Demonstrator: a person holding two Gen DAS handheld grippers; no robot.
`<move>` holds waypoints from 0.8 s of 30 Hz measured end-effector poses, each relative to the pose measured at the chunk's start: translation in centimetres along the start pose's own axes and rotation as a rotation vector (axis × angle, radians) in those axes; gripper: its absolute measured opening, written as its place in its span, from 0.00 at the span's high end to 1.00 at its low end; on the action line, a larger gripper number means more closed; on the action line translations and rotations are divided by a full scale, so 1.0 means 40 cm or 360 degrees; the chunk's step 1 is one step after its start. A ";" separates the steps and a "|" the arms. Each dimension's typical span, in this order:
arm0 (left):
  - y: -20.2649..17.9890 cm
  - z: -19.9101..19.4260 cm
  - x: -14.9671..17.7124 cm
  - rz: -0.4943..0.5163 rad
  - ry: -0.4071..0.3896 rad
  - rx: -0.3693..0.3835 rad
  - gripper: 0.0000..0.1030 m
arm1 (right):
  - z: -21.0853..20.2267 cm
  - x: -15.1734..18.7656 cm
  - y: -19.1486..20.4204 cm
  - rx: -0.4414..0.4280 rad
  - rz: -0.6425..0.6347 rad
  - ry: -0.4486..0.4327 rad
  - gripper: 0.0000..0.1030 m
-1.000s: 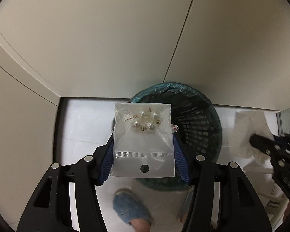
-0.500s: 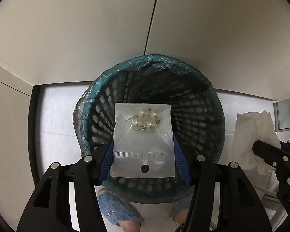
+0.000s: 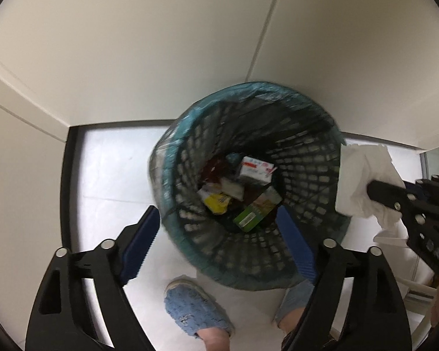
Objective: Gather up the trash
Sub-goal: 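Open the left tool over the basket while the right tool releases the tissue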
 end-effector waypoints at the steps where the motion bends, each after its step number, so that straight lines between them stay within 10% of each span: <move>1: 0.008 0.001 0.003 -0.0010 0.0005 -0.0001 0.17 | 0.010 -0.003 0.002 -0.0007 0.0001 -0.0004 0.93; 11: 0.067 0.005 0.028 -0.0040 0.0015 -0.0051 0.06 | 0.062 -0.023 0.025 -0.0018 0.0023 0.0007 0.87; 17: 0.087 0.003 0.031 -0.0088 0.0030 -0.0042 0.06 | 0.050 -0.013 0.032 -0.0002 0.0055 -0.0011 0.44; 24: 0.106 -0.036 0.035 -0.0101 0.0022 -0.0050 0.06 | -0.020 0.002 0.042 0.0028 0.0077 -0.0086 0.21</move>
Point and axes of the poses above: each gripper's, at about its wrist camera, not at the fingertips, and z roughly the way its jaws point, y to its left, x to its underside, the point moved 4 cm from there along z, roughly the way its jaws point, and after that the axes turned 13 degrees about -x, right-handed, at the moved point
